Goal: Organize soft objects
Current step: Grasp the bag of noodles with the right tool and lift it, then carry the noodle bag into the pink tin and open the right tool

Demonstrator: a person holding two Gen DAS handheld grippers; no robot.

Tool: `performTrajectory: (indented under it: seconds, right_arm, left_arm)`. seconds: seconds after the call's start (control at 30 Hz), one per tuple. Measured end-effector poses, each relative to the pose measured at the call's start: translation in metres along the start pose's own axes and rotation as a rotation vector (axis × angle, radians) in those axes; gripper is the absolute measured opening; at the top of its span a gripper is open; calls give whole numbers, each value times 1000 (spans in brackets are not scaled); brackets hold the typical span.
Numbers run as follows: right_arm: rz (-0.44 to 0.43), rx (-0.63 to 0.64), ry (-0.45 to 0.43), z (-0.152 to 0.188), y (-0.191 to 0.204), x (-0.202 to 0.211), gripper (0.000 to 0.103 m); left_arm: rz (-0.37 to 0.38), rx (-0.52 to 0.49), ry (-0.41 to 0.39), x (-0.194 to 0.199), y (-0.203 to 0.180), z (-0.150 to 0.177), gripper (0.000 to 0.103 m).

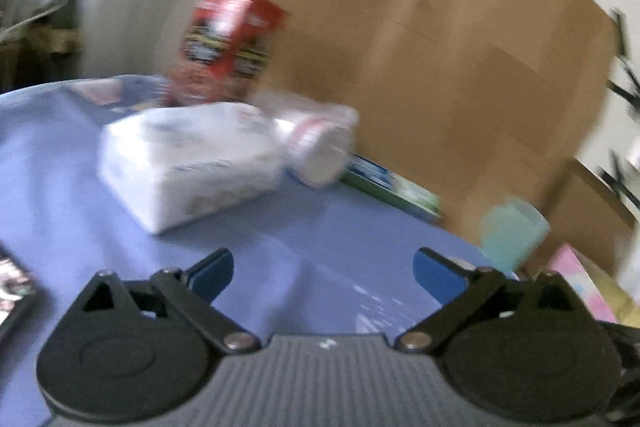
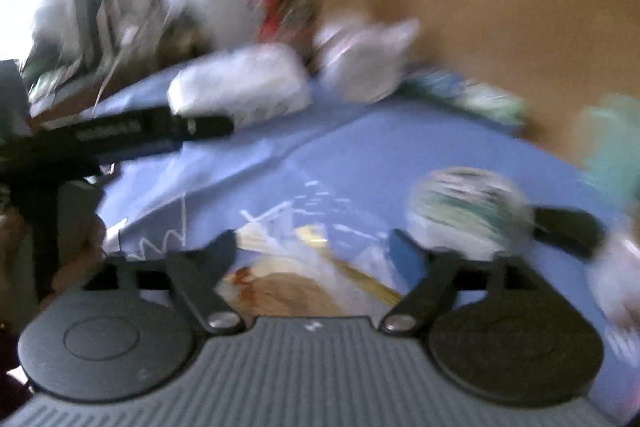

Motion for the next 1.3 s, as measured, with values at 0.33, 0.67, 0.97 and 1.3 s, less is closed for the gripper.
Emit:
performTrajectory:
  seconds: [0.33,0.67,0.97,1.3]
  right_arm:
    - [48,-2,16,40,16,26,97]
    - [18,121,64,46,32,5,71]
    - [250,81,-156,32,-9,74,67]
    - [579,-44,-315,22,-116,157,67]
  left_arm:
    - [284,64,280,4,-45,33,92]
    - [272,-95,379,7,-85,60,51]
    - [454,-233,321,10,-185,41,50]
    - [665,-399,328,-15,-350,65,56]
Point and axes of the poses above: each gripper's, at about its wrist camera, not at the fingertips, and x roughly against the way its jaws point, y to its left, z to its underside, the point moved 6 cm from there along -x, roughly the way its jaws point, and after that the axes turned 6 degrees about -y, right-handed, at the moved point
